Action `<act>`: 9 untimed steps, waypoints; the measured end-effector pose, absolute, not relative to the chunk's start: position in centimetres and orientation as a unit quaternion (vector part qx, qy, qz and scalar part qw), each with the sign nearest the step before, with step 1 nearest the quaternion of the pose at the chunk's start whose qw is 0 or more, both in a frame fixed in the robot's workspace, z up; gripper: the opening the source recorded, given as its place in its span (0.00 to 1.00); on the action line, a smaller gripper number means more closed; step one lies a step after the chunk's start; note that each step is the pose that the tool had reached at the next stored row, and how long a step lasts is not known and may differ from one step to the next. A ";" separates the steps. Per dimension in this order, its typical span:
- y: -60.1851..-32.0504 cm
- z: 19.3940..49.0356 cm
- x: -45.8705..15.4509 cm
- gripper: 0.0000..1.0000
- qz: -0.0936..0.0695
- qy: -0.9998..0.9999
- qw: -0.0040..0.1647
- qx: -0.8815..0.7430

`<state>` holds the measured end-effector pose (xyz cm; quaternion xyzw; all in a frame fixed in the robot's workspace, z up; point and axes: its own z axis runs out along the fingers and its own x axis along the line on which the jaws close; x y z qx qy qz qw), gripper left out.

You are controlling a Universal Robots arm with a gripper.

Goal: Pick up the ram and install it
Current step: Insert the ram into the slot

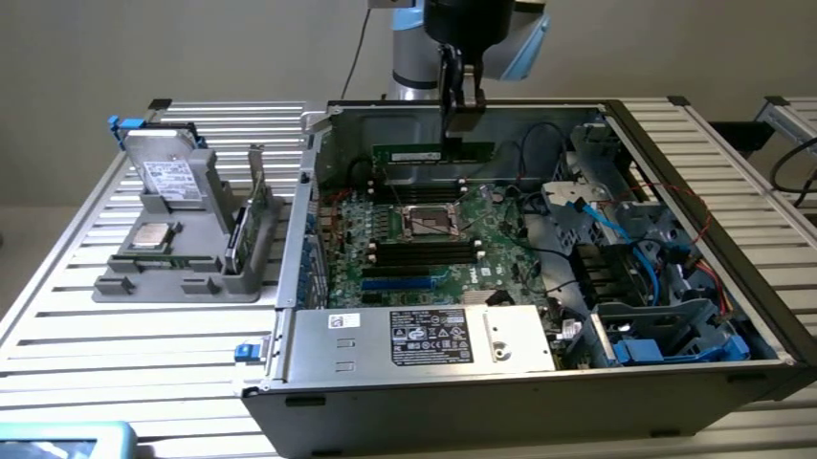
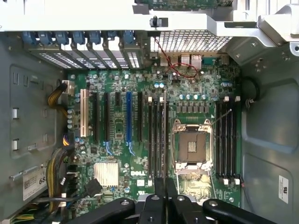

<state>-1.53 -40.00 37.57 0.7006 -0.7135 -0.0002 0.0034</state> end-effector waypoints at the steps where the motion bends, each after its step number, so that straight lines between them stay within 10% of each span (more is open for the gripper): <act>1: -40.0 37.5 -1.5 0.13 0.000 -0.714 0.004 0.701; 9: -40.0 36.6 -1.5 0.13 0.000 -0.714 0.004 0.701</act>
